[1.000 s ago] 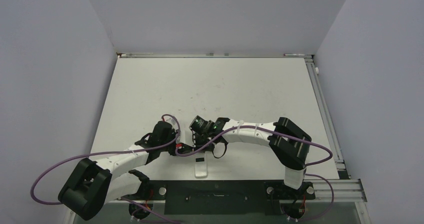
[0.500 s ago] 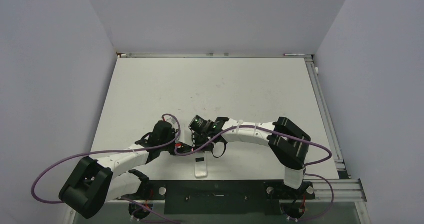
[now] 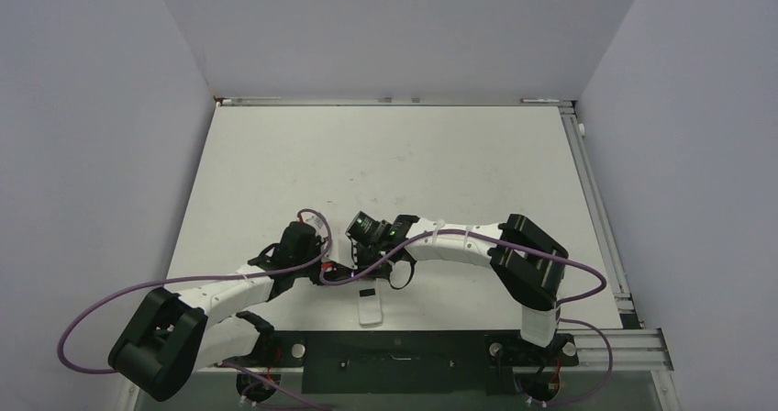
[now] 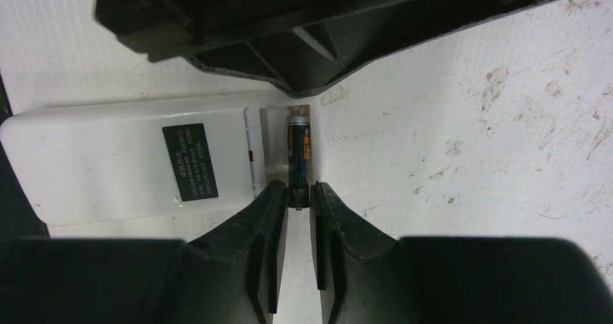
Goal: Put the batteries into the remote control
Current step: Load the battery into the remote control.
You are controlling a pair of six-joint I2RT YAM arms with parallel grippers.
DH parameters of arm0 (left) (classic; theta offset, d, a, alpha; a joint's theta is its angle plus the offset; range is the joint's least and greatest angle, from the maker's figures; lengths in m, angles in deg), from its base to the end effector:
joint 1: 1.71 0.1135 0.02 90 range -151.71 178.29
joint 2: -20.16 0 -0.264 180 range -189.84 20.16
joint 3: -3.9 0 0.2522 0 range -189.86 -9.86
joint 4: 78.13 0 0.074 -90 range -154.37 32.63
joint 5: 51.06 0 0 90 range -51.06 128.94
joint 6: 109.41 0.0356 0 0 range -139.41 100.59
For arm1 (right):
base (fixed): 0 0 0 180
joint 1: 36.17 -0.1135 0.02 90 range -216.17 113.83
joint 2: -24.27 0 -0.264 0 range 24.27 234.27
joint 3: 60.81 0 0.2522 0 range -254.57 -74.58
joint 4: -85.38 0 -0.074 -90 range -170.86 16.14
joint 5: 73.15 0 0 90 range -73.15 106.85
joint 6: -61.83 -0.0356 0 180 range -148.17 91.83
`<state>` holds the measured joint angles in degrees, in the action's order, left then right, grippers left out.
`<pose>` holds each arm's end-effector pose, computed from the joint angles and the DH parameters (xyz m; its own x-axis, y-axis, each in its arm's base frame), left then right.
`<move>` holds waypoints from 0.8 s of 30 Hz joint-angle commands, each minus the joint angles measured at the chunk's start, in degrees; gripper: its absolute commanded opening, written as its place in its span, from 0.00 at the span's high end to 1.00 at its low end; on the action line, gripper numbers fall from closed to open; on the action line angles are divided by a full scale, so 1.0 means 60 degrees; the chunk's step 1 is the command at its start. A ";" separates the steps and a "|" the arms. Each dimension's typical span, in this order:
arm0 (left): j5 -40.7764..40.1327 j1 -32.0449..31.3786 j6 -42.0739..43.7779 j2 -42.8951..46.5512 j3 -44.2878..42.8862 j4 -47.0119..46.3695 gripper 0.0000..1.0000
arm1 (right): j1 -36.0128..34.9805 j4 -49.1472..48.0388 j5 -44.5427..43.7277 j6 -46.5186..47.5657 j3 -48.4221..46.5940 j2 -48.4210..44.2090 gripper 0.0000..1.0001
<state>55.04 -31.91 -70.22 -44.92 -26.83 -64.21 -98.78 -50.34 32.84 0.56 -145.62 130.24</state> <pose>0.1584 -0.1036 0.1299 -0.9058 -0.3344 -0.2602 -0.0937 0.7570 -0.6467 0.1628 0.3355 0.1778 0.0687 -0.8719 -0.4849 -0.9958 -0.0895 0.0199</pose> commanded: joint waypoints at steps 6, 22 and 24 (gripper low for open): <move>0.0187 0.0067 0.0176 0.0018 0.0031 -0.0335 0.81 | -0.0009 -0.0347 0.0148 -0.0101 -0.0460 0.0033 0.76; 0.0161 0.0136 0.0188 0.0135 0.0104 -0.0265 0.80 | 0.0005 -0.0407 0.0024 -0.0350 -0.0406 -0.0477 0.67; 0.0159 0.0140 0.0191 0.0150 0.0104 -0.0262 0.80 | 0.0019 -0.0533 -0.0016 -0.0456 -0.0219 -0.0762 0.67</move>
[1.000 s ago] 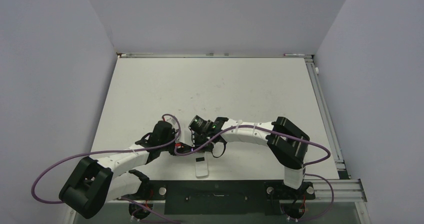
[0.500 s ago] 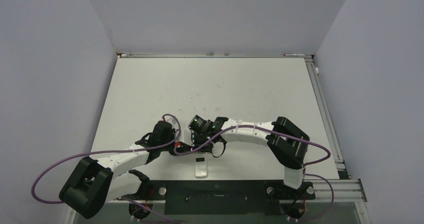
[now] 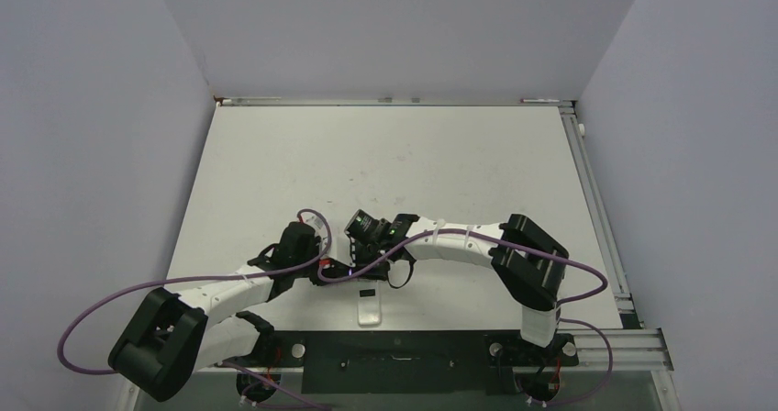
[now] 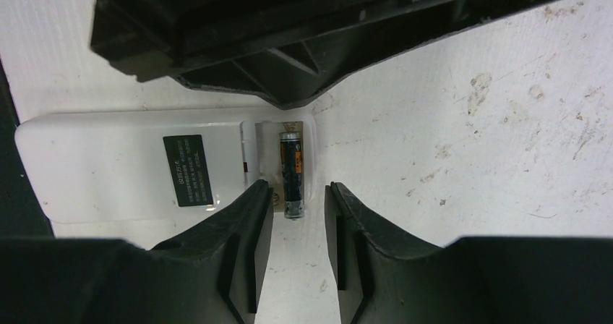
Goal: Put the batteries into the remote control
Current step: Load the battery into the remote control.
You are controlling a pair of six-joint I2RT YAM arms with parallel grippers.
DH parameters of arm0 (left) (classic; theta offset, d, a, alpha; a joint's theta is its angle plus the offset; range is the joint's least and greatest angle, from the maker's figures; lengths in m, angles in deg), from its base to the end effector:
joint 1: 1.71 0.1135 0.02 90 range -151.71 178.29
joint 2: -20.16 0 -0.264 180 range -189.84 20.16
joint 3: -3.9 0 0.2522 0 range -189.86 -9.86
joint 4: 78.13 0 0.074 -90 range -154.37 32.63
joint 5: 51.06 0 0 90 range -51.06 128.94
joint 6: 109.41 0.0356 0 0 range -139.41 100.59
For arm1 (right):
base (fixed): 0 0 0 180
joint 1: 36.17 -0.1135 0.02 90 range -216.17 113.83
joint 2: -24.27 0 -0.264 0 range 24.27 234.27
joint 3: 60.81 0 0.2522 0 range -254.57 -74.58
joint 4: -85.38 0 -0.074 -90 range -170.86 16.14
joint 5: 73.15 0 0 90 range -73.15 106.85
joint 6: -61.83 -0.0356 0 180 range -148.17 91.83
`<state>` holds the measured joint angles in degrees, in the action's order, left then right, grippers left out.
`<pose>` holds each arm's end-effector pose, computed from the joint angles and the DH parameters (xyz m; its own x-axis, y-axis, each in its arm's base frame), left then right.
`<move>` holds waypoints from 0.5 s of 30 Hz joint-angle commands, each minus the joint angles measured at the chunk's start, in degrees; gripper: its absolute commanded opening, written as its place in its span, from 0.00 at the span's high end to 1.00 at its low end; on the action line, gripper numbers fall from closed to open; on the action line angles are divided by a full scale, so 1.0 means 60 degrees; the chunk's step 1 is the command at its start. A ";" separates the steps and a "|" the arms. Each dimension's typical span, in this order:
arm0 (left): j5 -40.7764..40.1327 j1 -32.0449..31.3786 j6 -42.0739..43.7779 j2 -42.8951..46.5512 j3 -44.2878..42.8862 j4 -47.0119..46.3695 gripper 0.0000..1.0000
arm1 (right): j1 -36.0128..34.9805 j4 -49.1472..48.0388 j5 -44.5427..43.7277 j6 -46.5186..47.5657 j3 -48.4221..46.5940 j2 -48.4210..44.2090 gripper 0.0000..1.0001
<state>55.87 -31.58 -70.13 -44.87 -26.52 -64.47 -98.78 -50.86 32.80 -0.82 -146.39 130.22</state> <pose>0.1579 -0.1026 0.1289 -0.9086 -0.3321 -0.2532 -0.0929 0.7518 -0.6528 0.1644 0.3385 0.1822 0.0499 -0.8639 -0.5012 -0.9975 -0.0687 0.0192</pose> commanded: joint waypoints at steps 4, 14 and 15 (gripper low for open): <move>0.0044 0.0099 0.0219 0.0156 0.0013 -0.0142 0.80 | 0.0074 -0.0896 -0.0246 -0.0674 0.0351 -0.1380 0.66; 0.0101 0.0115 0.0254 0.0382 -0.0006 0.0002 0.80 | 0.0246 -0.1876 -0.1079 -0.2375 0.1853 -0.3044 0.66; 0.0127 0.0115 0.0243 0.0388 -0.0006 0.0002 0.80 | 0.0284 -0.1919 -0.1162 -0.2536 0.1988 -0.3168 0.66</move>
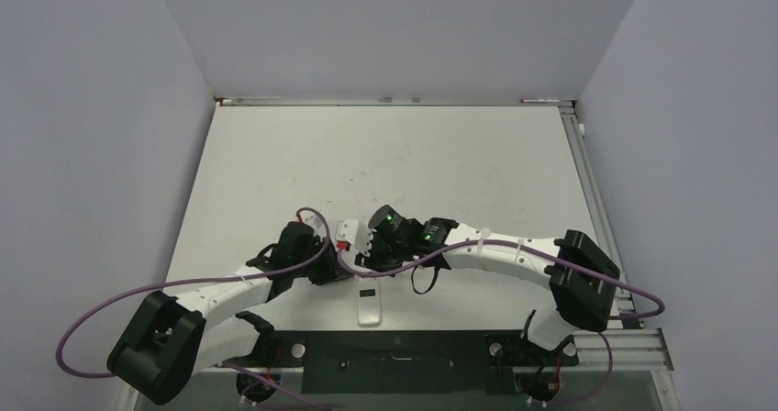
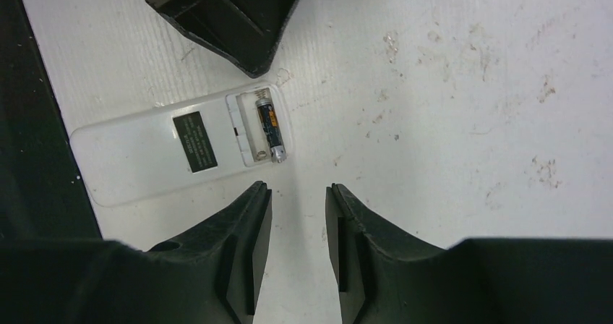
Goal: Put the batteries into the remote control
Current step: Load the battery into the remote control.
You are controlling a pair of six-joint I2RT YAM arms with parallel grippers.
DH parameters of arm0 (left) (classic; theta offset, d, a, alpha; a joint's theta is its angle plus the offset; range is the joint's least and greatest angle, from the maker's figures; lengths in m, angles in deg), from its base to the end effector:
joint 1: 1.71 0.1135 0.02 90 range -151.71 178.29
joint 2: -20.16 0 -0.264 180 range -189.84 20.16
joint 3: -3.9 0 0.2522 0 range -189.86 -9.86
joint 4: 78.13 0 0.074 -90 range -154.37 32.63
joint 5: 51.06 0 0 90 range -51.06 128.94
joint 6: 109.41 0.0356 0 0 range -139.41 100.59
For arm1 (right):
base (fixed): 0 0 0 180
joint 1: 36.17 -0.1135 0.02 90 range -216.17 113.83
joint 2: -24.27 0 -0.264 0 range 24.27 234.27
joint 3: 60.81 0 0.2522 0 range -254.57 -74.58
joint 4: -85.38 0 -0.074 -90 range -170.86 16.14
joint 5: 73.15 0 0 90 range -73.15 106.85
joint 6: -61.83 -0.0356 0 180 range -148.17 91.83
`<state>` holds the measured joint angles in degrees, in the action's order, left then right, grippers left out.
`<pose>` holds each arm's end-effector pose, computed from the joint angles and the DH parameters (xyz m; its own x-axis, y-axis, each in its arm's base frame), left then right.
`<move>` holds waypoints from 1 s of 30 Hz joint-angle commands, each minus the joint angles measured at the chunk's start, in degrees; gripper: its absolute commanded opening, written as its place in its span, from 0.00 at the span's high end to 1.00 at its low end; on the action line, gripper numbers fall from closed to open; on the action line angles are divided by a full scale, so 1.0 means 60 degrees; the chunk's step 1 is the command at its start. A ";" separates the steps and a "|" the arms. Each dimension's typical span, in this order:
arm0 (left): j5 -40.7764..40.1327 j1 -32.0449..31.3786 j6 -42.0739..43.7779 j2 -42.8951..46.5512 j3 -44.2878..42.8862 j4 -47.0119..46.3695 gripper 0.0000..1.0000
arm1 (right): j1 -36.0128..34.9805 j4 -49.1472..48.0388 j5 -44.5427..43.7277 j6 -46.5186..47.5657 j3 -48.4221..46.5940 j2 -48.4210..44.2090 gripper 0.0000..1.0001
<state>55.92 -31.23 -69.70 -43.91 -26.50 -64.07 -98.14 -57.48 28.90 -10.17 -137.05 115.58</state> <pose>0.1577 -0.1012 0.1311 -0.9054 -0.3328 -0.2635 -0.0851 0.7504 -0.6555 0.1515 0.3003 0.2259 -0.0679 -0.7705 -0.6338 -0.9929 0.1141 -0.0325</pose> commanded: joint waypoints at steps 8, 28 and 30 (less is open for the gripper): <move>0.0494 0.0067 0.0101 0.0212 0.0070 -0.0095 0.80 | 0.0303 -0.1320 -0.1767 -0.3109 0.1330 -0.1763 0.66; 0.0631 0.0071 -0.0175 -0.0103 0.0255 -0.0545 0.83 | 0.0862 -0.4735 -0.1397 -0.7793 0.3269 -0.2165 0.85; 0.0590 0.0071 -0.0182 0.0008 0.0261 -0.0458 0.83 | 0.0867 -0.4859 -0.1368 -0.7924 0.3318 -0.2059 0.86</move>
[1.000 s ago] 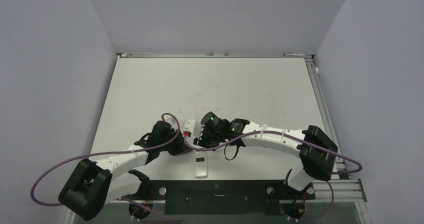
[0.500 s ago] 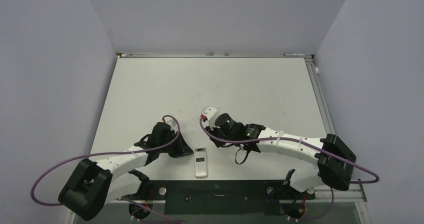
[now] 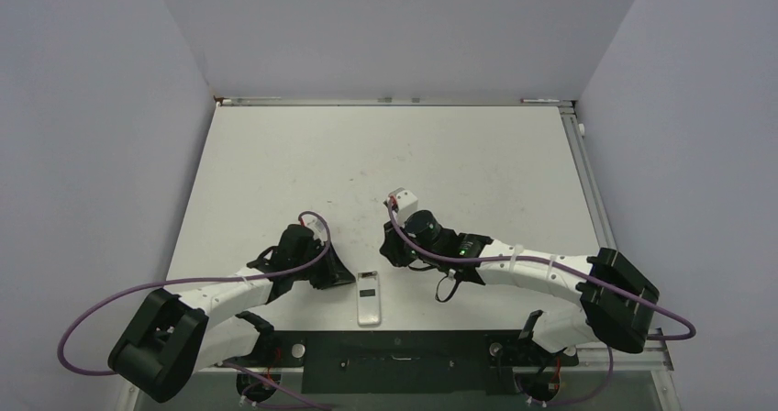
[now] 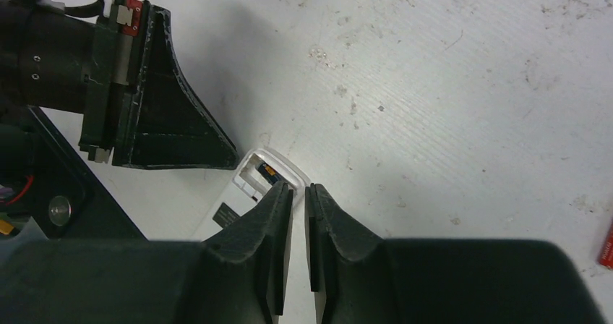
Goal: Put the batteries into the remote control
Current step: Load the battery into the remote control.
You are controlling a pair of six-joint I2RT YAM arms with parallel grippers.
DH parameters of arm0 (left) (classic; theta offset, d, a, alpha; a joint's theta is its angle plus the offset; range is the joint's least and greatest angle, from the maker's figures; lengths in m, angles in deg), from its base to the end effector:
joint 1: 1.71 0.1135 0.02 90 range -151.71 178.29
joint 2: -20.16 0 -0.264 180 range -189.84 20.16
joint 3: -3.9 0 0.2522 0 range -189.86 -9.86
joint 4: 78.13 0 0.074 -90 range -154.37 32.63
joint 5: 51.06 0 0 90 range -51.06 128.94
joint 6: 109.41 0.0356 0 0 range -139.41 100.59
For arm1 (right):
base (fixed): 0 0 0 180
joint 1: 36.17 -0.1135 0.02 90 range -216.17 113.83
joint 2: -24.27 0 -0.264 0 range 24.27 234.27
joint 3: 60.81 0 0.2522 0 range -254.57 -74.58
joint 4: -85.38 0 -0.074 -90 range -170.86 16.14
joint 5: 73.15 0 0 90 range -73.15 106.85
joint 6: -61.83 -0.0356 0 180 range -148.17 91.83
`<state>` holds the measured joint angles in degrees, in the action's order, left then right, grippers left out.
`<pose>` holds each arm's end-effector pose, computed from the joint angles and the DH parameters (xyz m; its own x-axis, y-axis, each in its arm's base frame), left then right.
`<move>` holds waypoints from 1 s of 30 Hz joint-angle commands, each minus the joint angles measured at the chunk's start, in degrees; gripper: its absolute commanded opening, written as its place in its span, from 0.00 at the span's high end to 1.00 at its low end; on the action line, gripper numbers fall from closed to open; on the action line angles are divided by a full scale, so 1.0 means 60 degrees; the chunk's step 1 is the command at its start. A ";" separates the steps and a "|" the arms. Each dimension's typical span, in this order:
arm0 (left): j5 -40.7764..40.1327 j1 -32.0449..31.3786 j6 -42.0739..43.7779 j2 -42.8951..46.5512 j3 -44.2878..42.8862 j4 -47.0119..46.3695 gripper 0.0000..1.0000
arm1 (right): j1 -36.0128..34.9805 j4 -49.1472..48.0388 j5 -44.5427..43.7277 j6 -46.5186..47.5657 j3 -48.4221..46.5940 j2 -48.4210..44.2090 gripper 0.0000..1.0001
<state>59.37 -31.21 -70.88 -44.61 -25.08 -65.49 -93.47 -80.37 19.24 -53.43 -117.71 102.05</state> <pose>0.1534 -0.1011 0.1245 -0.9243 -0.3193 -0.2090 -0.0964 0.7252 -0.6817 0.1551 0.2443 0.2186 -0.6478 -0.2198 -0.7294 -0.6444 0.6688 0.3707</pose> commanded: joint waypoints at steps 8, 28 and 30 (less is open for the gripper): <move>0.0018 0.0067 -0.0507 0.0808 0.0449 -0.0766 0.85 | 0.0090 -0.1471 0.0670 -0.1082 0.0158 0.0687 0.87; 0.0217 0.0082 -0.0930 0.0605 0.0760 -0.2048 0.82 | 0.0087 -0.1653 0.0963 -0.1554 0.0259 0.1142 0.85; 0.0229 0.0082 -0.0930 0.0547 0.0757 -0.2081 0.82 | 0.0087 -0.1637 0.0963 -0.1610 0.0260 0.1204 0.85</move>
<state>59.83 -31.12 -76.23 -40.72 -20.47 -74.37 -93.45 -87.78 24.69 -61.89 -116.70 108.30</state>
